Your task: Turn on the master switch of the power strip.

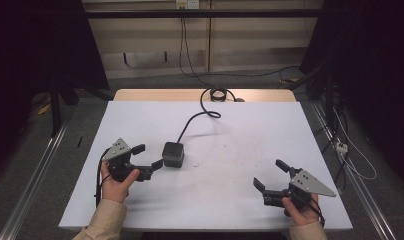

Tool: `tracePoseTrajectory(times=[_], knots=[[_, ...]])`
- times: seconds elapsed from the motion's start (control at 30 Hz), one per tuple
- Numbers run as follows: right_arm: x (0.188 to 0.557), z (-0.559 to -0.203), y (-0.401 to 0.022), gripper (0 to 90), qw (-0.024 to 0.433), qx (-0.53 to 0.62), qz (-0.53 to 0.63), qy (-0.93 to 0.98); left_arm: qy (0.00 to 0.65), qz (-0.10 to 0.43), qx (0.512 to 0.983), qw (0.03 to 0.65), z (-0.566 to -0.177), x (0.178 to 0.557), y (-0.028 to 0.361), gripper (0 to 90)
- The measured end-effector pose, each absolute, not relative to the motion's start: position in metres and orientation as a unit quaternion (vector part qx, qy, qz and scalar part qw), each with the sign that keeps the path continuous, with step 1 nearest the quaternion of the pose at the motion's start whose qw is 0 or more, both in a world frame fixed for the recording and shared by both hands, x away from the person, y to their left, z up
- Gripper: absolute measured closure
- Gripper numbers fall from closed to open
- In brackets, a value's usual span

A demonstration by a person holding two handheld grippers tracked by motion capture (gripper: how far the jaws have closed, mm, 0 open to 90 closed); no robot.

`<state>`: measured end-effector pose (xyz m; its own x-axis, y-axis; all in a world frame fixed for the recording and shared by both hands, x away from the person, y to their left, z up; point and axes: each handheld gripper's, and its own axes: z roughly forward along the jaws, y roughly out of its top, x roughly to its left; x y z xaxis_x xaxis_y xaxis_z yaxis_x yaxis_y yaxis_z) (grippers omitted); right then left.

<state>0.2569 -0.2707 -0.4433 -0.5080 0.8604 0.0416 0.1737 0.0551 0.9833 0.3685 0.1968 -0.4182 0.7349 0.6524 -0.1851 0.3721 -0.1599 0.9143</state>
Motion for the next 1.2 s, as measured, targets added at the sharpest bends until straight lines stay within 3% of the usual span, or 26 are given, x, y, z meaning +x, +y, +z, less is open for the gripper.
tracePoseTrajectory(times=[1.2], knots=[[0.257, -0.443, -0.271, 2.3, 0.306, 0.392, 0.563, 0.660, 0.347, 0.138, 0.744, 0.554, -0.428, 0.354, 0.234, 5.2]])
